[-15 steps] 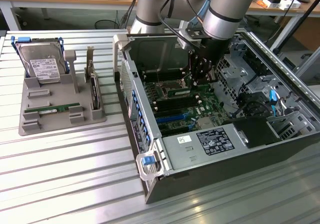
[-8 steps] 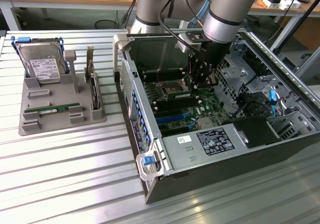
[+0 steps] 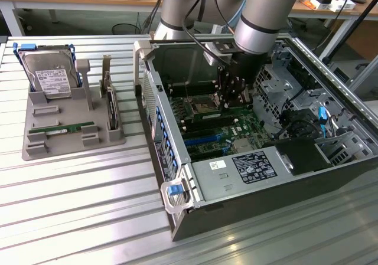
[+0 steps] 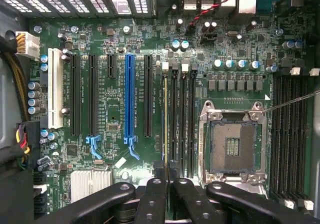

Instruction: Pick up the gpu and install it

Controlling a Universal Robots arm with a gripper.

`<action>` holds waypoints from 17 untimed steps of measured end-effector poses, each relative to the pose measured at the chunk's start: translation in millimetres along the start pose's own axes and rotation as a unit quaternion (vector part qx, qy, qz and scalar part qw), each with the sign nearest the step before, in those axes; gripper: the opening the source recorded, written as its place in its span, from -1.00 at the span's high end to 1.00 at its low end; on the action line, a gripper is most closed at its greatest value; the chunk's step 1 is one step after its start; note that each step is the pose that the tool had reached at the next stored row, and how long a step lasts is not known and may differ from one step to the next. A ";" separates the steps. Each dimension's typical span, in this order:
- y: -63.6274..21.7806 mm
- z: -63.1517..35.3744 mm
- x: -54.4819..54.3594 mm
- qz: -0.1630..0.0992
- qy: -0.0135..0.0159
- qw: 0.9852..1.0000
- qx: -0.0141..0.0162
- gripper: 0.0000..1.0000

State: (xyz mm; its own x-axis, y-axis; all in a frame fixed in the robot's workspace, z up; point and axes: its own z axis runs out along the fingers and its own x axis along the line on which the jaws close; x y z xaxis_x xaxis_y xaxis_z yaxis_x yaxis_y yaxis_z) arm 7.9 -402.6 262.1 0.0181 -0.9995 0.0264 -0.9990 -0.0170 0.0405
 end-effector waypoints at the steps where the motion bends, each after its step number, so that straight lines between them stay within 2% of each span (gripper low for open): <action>1: 1.7 0.7 -0.1 0.000 0.000 1.000 0.000 0.76; 6: 5.2 5.0 -0.2 0.010 0.001 1.000 0.000 0.76; 13: 6.4 9.3 -0.4 0.013 0.003 1.000 0.000 0.76; 17: 6.4 12.3 -0.4 0.013 0.006 1.000 0.000 0.76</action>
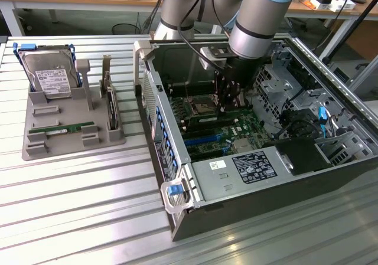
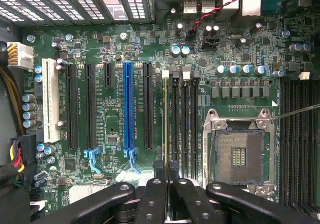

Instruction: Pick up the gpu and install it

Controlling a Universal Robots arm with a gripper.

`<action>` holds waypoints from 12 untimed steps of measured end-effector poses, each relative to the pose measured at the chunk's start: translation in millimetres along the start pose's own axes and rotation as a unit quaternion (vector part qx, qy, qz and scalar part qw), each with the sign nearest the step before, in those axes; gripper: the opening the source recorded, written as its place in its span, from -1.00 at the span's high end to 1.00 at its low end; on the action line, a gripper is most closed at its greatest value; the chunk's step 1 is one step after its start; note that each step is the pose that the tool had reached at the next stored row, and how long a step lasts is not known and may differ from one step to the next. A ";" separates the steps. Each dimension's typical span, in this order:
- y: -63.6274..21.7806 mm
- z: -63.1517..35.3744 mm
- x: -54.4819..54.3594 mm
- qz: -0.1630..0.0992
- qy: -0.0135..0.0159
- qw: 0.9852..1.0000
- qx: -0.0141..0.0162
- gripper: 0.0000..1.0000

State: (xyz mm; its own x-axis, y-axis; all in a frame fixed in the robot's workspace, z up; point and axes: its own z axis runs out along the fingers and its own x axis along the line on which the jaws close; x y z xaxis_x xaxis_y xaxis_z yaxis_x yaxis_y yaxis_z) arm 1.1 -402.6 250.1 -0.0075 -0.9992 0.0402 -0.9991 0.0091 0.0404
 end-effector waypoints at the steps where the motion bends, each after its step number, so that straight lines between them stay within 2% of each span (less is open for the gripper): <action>1: 0.0 0.6 0.0 0.000 0.000 1.000 0.000 0.76; 5: -0.1 3.0 -0.1 0.000 0.002 1.000 0.000 0.76; 12: 0.0 4.6 -1.9 0.000 0.002 1.000 0.000 0.76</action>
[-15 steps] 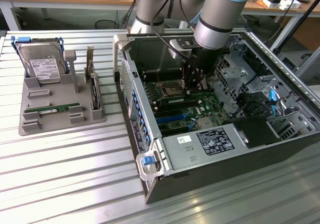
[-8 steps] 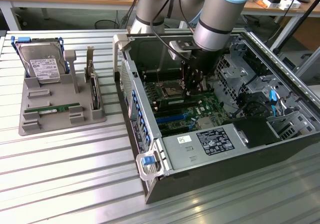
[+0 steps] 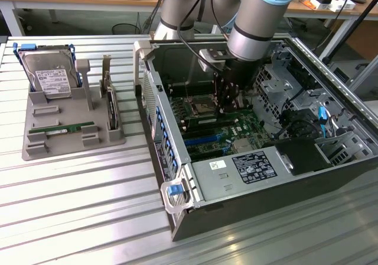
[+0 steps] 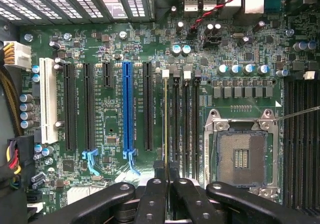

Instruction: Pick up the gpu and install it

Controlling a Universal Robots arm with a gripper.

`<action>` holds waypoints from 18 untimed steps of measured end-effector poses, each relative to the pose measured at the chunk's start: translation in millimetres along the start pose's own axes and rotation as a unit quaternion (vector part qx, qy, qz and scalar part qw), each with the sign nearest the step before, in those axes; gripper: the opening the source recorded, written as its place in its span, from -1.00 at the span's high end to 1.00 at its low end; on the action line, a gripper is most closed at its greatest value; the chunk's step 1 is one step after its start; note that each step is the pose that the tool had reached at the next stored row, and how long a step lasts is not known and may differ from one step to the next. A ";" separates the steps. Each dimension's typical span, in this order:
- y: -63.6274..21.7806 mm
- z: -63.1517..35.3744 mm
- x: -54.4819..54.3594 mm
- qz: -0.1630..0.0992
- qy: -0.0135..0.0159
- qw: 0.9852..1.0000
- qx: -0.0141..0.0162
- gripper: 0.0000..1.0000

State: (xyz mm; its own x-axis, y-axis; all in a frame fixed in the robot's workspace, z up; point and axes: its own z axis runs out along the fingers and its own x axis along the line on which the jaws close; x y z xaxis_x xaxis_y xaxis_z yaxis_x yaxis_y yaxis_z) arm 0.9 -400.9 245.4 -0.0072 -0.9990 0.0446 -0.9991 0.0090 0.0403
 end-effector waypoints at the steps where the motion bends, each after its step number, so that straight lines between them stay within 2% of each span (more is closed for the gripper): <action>1: 0.0 0.2 -0.3 0.000 0.000 1.000 0.000 0.76; 18: 0.7 7.2 -2.7 0.000 0.000 1.000 0.000 0.76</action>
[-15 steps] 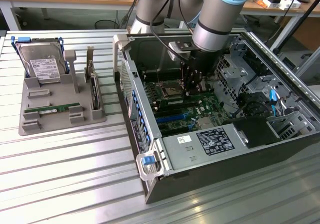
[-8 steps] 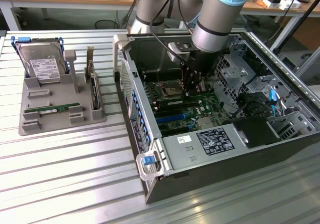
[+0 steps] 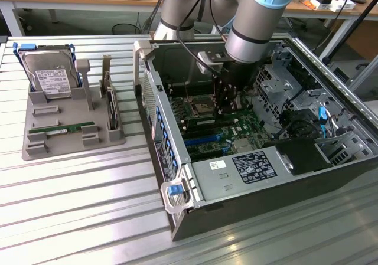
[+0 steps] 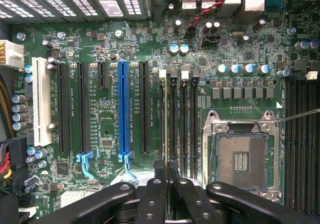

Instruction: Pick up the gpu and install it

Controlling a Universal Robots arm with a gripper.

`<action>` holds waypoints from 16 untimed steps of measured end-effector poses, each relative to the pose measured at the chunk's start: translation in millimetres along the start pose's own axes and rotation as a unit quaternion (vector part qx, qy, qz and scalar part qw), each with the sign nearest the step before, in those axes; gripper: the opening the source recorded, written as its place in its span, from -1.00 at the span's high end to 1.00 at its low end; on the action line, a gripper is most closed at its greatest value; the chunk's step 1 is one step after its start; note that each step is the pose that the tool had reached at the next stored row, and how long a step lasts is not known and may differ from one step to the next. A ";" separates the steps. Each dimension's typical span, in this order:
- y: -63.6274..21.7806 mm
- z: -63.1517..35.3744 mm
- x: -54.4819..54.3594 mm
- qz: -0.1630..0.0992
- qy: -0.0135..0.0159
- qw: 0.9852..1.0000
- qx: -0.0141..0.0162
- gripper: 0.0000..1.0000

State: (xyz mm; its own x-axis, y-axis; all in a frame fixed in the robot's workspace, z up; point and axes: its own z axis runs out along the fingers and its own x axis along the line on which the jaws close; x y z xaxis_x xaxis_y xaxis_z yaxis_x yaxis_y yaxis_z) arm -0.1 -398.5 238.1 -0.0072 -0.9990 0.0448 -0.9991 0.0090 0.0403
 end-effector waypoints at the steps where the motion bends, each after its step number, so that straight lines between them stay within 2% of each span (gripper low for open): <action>1: 0.0 0.2 0.0 0.000 0.000 1.000 0.000 0.76; 16: -1.4 0.2 0.2 -0.012 0.000 1.000 0.001 0.76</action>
State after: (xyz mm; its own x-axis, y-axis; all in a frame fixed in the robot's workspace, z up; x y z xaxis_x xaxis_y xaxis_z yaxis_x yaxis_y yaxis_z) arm 1.2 -398.7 237.8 0.0178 -0.9988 0.0448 -0.9991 -0.0160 0.0403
